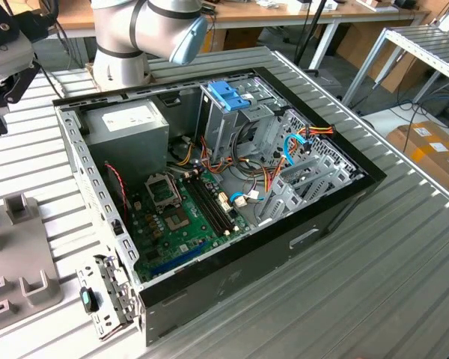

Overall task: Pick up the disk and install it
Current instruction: 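Reach for the disk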

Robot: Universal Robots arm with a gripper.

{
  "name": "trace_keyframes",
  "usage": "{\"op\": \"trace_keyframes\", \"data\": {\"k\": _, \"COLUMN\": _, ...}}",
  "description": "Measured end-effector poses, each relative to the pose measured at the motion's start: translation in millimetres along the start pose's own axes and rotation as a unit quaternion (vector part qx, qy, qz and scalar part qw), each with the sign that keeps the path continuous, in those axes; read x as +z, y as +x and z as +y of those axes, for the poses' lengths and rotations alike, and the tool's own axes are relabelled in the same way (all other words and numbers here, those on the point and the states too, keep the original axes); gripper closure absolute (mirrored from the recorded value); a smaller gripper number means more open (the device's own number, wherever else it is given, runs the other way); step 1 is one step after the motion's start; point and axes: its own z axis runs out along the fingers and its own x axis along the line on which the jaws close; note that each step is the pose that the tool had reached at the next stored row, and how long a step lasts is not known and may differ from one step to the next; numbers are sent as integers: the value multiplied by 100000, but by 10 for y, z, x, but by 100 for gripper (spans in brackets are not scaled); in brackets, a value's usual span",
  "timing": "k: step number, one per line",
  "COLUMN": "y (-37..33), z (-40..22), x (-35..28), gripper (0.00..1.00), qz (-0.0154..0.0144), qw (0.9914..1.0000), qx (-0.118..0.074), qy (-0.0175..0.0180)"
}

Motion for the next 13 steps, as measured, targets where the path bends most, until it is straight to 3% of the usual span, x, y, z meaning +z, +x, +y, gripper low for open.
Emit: {"op": "trace_keyframes", "data": {"k": 13, "y": 34, "z": 140, "x": 10, "gripper": 89, "qz": -1, "qw": 100000, "qx": -4, "qy": -3}}
